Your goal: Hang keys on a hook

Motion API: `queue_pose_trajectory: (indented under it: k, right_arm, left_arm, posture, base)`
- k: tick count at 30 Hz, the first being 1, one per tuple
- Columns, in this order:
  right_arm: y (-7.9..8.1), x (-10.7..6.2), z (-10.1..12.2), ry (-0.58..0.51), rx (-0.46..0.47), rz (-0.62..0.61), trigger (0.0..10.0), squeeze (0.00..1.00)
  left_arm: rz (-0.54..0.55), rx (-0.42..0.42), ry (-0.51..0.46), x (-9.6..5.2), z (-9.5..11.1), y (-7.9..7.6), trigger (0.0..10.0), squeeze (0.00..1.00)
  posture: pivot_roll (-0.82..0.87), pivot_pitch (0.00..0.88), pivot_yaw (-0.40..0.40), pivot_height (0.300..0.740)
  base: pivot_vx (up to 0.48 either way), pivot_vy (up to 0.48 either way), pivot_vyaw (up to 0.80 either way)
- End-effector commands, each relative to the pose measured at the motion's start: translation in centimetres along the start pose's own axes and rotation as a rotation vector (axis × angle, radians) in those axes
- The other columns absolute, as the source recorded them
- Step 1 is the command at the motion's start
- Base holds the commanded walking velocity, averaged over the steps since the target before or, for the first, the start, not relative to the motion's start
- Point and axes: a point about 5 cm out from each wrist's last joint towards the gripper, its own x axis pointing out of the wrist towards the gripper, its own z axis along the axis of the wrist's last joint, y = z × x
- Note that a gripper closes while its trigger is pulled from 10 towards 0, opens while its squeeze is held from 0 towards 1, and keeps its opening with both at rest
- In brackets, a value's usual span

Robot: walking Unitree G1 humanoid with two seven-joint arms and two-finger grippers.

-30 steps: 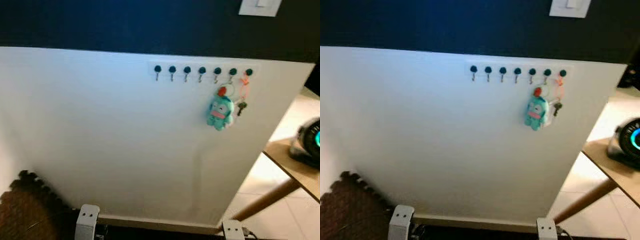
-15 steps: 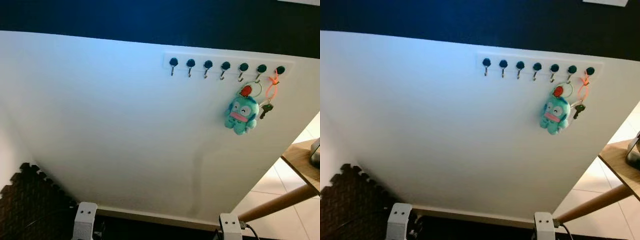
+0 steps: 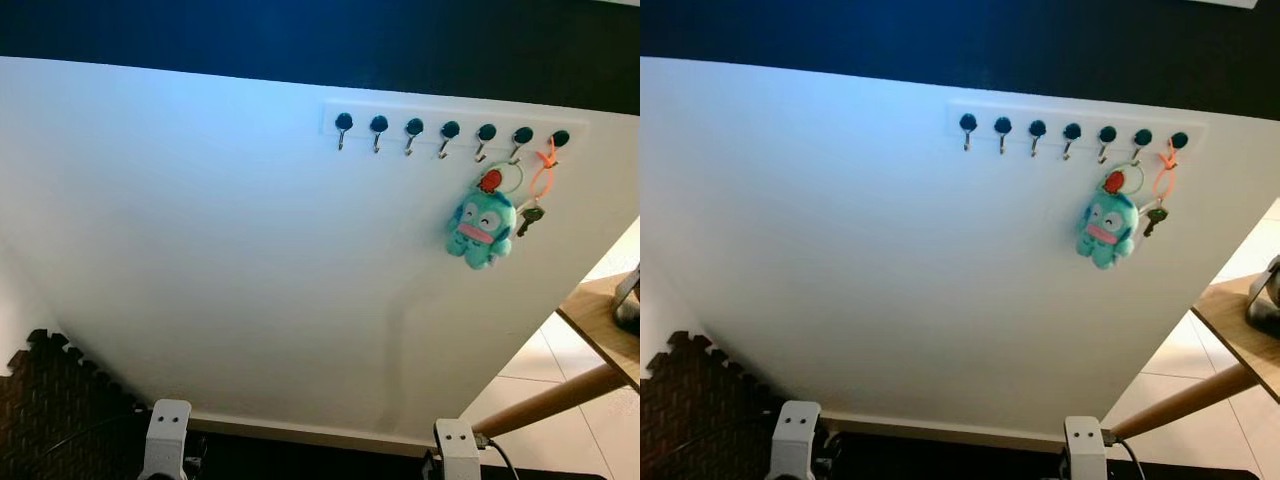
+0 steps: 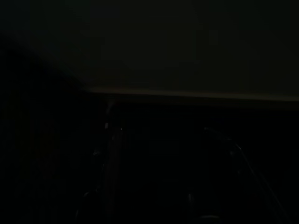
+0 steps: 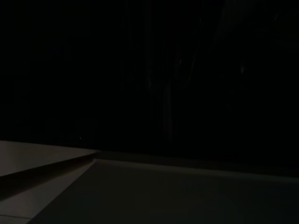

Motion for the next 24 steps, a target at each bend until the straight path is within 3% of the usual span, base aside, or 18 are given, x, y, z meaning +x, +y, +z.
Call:
queue_pose_trajectory:
  k: [1, 8, 14, 24]
  right_arm:
    - [-0.4, 0.0, 0.0, 0.004, -0.026, 0.001, 10.0, 0.00]
    - [-0.2, 0.0, 0.0, 0.004, -0.025, 0.000, 10.0, 0.00]
    - [0.3, 0.1, 0.1, -0.005, 0.053, -0.020, 10.0, 0.00]
    - [0.7, 0.0, -0.4, 0.008, 0.023, -0.003, 10.0, 0.00]
  left_arm:
    - [-0.006, -0.015, 0.027, -0.3, -0.9, -0.7, 10.0, 0.00]
    - [0.001, -0.013, 0.039, -0.5, -1.2, -0.5, 10.0, 0.00]
    - [-0.001, -0.001, 0.033, -0.1, -0.6, -0.2, 10.0, 0.00]
    - [-0.032, 0.016, 0.023, -0.1, -0.5, -0.8, 10.0, 0.00]
  posture:
    - [0.02, 0.068, -0.071, 0.740]
    - [0.03, 0.052, -0.048, 0.740]
    - [0.06, 0.052, -0.024, 0.740]
    - [0.07, 0.075, -0.021, 0.740]
  base:
    - [0.000, 0.000, 0.00]
    - [0.000, 0.000, 0.00]
    - [0.000, 0.000, 0.00]
    - [0.000, 0.000, 0.00]
